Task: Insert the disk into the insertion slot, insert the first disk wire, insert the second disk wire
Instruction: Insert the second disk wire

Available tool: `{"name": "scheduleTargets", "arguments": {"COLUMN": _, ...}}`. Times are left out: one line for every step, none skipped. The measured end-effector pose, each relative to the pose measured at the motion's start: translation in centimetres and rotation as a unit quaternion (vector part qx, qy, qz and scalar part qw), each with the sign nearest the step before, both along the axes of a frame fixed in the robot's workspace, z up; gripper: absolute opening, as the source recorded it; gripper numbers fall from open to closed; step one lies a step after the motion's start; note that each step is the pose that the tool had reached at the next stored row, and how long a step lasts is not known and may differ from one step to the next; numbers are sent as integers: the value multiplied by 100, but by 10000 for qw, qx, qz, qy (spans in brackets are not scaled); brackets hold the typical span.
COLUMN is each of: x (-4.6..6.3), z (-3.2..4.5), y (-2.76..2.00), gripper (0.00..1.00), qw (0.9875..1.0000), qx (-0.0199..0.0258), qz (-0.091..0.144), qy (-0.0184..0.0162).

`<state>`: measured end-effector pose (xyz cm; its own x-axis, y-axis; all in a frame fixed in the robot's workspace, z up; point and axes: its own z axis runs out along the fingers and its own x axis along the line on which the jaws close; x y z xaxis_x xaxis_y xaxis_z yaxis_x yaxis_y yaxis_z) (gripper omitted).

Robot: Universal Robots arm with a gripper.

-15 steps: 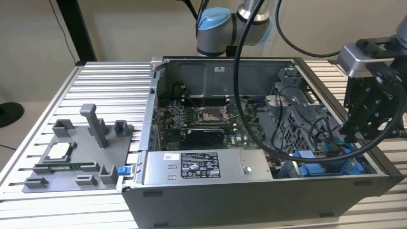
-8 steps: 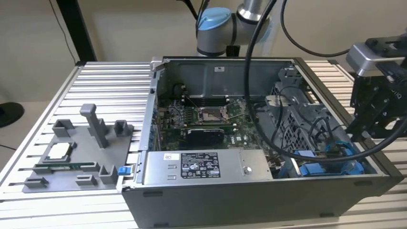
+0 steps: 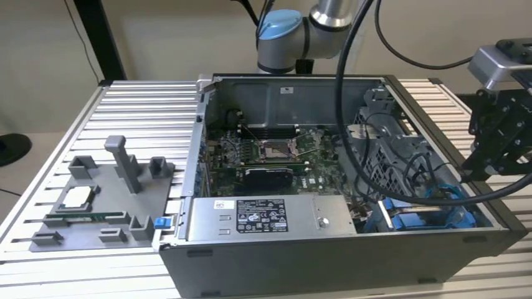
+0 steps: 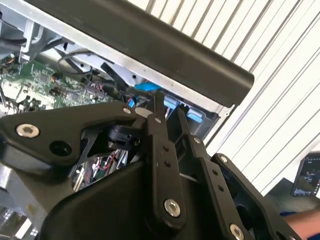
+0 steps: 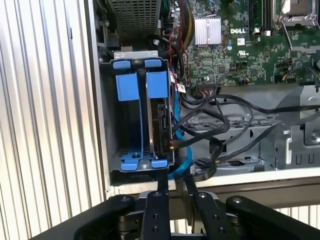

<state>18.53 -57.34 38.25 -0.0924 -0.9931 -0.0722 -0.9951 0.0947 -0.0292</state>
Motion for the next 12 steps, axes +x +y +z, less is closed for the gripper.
{"name": "scheduleTargets", "arguments": {"x": 0, "z": 0, "y": 0, "gripper": 100, "qw": 10000, "qx": 0, "qz": 0, "qy": 0}}
{"name": "scheduleTargets", "arguments": {"x": 0, "z": 0, "y": 0, "gripper": 100, "qw": 10000, "qx": 0, "qz": -1, "qy": 0}}
{"name": "scheduleTargets", "arguments": {"x": 0, "z": 0, "y": 0, "gripper": 100, "qw": 10000, "qx": -1, "qz": -2, "qy": 0}}
{"name": "scheduleTargets", "arguments": {"x": 11, "z": -1, "y": 0, "gripper": 100, "qw": 10000, "qx": -1, "qz": -2, "qy": 25}}
{"name": "scheduleTargets", "arguments": {"x": 36, "z": -6, "y": 0, "gripper": 100, "qw": 10000, "qx": -1, "qz": -2, "qy": 67}}
{"name": "scheduleTargets", "arguments": {"x": 64, "z": -13, "y": 1, "gripper": 100, "qw": 10000, "qx": -1, "qz": -3, "qy": 97}}
{"name": "scheduleTargets", "arguments": {"x": 96, "z": -22, "y": 3, "gripper": 100, "qw": 9999, "qx": -1, "qz": -3, "qy": 120}}
{"name": "scheduleTargets", "arguments": {"x": 130, "z": -30, "y": 5, "gripper": 100, "qw": 9999, "qx": -1, "qz": -3, "qy": 145}}
{"name": "scheduleTargets", "arguments": {"x": 153, "z": -39, "y": 11, "gripper": 100, "qw": 9999, "qx": 0, "qz": -3, "qy": 170}}
{"name": "scheduleTargets", "arguments": {"x": 161, "z": -47, "y": 19, "gripper": 100, "qw": 9998, "qx": -1, "qz": -2, "qy": 191}}
{"name": "scheduleTargets", "arguments": {"x": 162, "z": -53, "y": 30, "gripper": 100, "qw": 9998, "qx": -2, "qz": -2, "qy": 208}}
{"name": "scheduleTargets", "arguments": {"x": 162, "z": -61, "y": 43, "gripper": 100, "qw": 9997, "qx": 0, "qz": -3, "qy": 229}}
